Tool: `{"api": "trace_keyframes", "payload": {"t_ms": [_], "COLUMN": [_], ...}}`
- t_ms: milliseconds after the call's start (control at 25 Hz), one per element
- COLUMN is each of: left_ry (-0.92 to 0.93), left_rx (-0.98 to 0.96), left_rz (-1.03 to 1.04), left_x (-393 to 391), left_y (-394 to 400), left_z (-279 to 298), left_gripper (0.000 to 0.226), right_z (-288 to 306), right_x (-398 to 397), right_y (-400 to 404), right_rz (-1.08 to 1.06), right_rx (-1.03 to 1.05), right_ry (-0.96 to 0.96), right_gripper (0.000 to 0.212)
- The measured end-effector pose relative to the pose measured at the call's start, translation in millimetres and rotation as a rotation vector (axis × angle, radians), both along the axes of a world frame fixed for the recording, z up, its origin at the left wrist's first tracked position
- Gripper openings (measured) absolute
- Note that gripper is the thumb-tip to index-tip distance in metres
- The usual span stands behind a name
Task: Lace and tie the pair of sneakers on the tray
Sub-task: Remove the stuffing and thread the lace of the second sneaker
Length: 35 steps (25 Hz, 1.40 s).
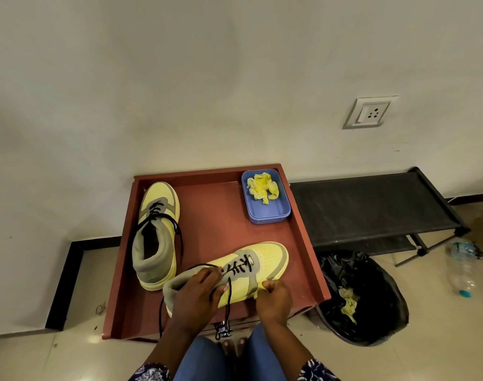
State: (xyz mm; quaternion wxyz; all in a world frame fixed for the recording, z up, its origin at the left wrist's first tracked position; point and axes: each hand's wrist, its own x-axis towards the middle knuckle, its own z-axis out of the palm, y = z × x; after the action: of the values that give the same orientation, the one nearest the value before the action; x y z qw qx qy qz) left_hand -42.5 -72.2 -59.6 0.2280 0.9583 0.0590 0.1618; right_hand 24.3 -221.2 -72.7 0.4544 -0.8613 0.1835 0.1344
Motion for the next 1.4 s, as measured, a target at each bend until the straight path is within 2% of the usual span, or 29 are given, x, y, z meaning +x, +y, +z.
{"api": "trace_keyframes", "payload": {"t_ms": [120,240,360,560,680,800,920,1040,1120,1200,1400], "left_ry": [-0.014,0.014,0.044,0.079,0.12,0.162,0.175,0.218,0.217,0.231,0.202], "left_rx": [-0.002,0.007,-0.001,-0.022,-0.02,-0.087,-0.171,-0.231,-0.269,-0.295,-0.29], "left_rz": [-0.005,0.004,-0.001,-0.02,-0.014,0.0,0.034,0.046,0.009,-0.027,-0.036], "left_x": [0.3,0.3,-0.1,1.2,0.4,2.1,5.9,12.7,18.6,24.1,25.6], "left_y": [0.5,0.0,0.4,1.1,1.0,1.3,-5.6,-7.1,-6.6,-5.1,-8.9], "left_z": [-1.1,-0.4,1.9,5.6,6.8,6.4,12.1,18.5,23.2,28.0,29.4], "left_gripper": [0.028,0.031,0.032,0.027,0.028,0.028,0.025,0.017,0.011,0.01,0.011], "right_z": [0.5,6.0,14.6,26.3,29.1,27.5,27.5,24.6,22.8,19.8,26.8], "right_x": [12.8,33.8,55.6,88.7,91.3,85.6,83.9,80.8,77.8,73.4,66.7], "right_y": [-2.0,-8.7,-14.8,-18.4,-20.6,-28.2,-35.5,-39.7,-41.7,-45.5,-48.1], "right_rz": [-0.091,-0.142,-0.107,0.248,0.47,0.598,0.657,0.617,0.58,0.576,0.482], "right_rx": [0.008,0.002,-0.05,-0.216,-0.316,-0.374,-0.379,-0.356,-0.444,-0.458,-0.398], "right_ry": [0.006,-0.035,-0.069,-0.195,-0.206,-0.176,-0.238,-0.232,-0.254,-0.198,-0.091], "right_gripper": [0.009,0.015,0.023,0.035,0.037,0.039,0.034,0.018,0.016,0.012,0.02]}}
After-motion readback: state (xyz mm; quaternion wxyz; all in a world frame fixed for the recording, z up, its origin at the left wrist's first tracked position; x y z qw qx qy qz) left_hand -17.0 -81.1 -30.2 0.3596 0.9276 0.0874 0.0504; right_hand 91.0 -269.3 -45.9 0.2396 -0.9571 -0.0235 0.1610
